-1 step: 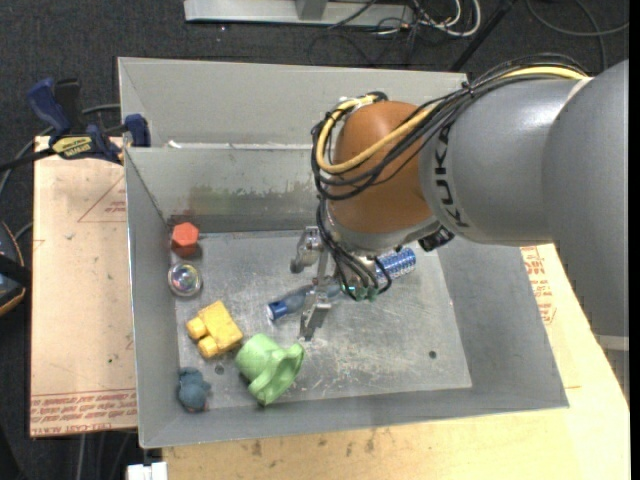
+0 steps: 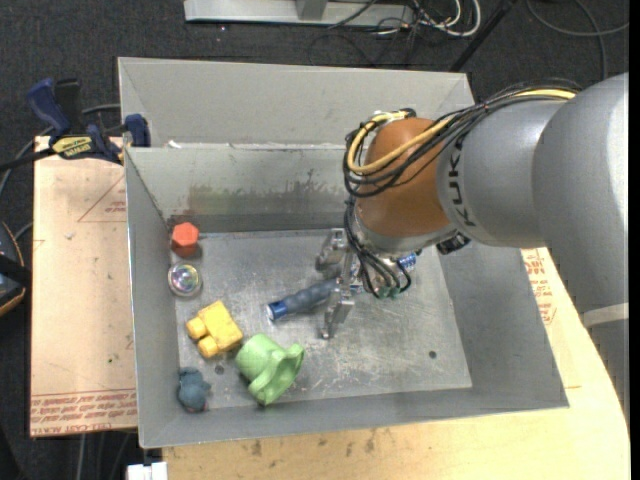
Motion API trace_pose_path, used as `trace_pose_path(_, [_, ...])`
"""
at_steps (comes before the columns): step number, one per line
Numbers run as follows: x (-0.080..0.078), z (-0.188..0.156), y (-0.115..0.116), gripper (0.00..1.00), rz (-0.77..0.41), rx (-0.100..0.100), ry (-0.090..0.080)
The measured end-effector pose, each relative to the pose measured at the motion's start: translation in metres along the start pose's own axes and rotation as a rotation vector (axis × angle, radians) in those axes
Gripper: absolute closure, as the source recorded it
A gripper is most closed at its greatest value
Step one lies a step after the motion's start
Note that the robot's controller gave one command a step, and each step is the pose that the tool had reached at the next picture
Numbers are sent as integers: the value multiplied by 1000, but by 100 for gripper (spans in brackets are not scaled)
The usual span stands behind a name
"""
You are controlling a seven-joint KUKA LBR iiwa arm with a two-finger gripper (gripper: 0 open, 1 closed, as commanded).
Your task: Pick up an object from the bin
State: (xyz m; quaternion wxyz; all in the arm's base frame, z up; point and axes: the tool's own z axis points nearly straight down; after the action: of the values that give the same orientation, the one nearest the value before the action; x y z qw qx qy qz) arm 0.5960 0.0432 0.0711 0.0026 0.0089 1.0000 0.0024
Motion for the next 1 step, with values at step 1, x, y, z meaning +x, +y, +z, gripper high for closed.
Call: trace_pose_path(1, [-2,-3,2,0,1,2,2])
